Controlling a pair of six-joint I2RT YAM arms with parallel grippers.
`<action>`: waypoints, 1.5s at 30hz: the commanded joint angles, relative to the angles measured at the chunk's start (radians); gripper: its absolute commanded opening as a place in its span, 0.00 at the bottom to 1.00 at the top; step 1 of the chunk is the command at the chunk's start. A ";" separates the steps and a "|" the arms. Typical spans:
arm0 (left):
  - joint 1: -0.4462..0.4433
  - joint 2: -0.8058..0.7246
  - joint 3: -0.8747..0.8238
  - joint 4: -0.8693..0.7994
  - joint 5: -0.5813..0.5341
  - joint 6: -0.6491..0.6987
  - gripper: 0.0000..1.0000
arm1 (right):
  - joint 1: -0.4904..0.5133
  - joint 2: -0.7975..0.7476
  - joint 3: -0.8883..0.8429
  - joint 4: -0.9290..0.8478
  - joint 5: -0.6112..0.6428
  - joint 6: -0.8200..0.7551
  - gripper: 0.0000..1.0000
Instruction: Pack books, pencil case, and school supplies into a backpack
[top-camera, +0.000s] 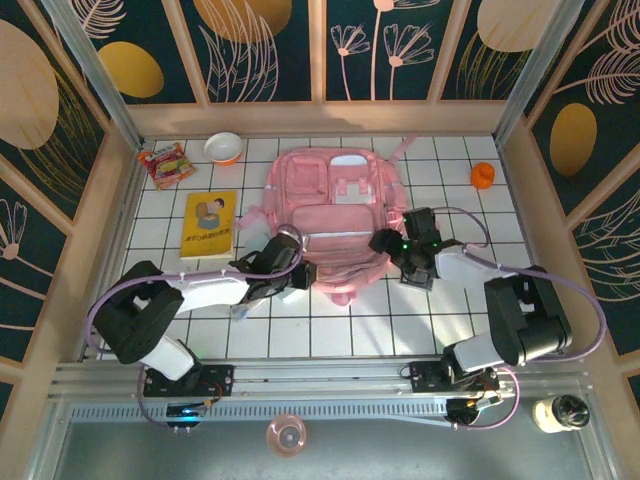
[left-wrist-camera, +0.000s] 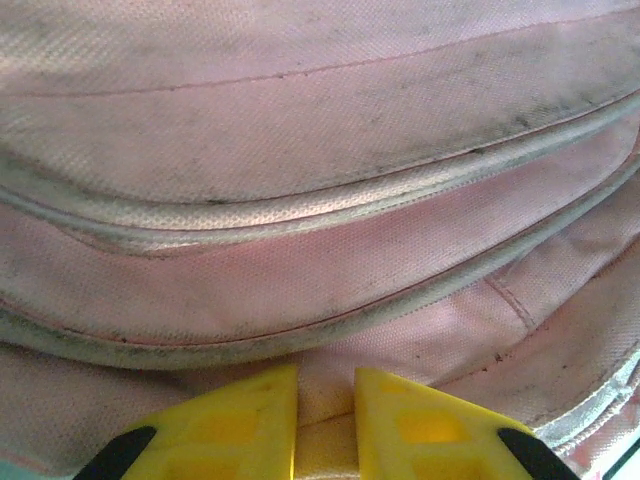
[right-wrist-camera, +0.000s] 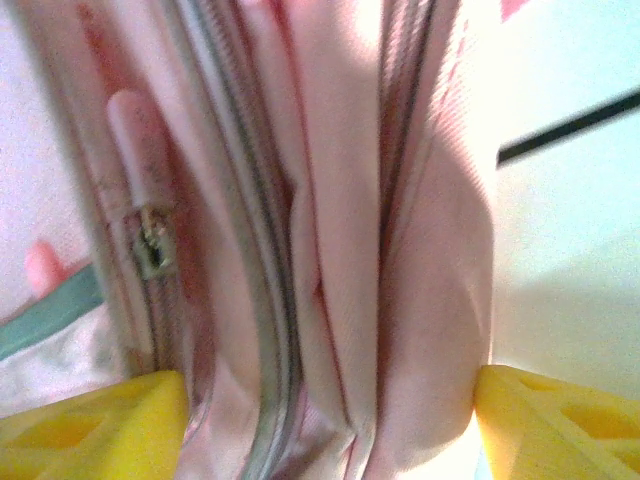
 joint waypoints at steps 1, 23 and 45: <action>-0.012 -0.038 -0.060 -0.166 -0.023 -0.060 0.21 | 0.057 -0.069 -0.033 -0.020 0.055 0.085 0.75; -0.010 -0.338 0.062 -0.250 -0.178 -0.083 0.50 | 0.000 -0.329 0.052 -0.241 0.055 0.006 0.79; -0.010 -0.077 -0.014 -0.133 -0.128 -0.052 0.47 | 0.220 -0.126 -0.139 0.150 -0.022 0.228 0.75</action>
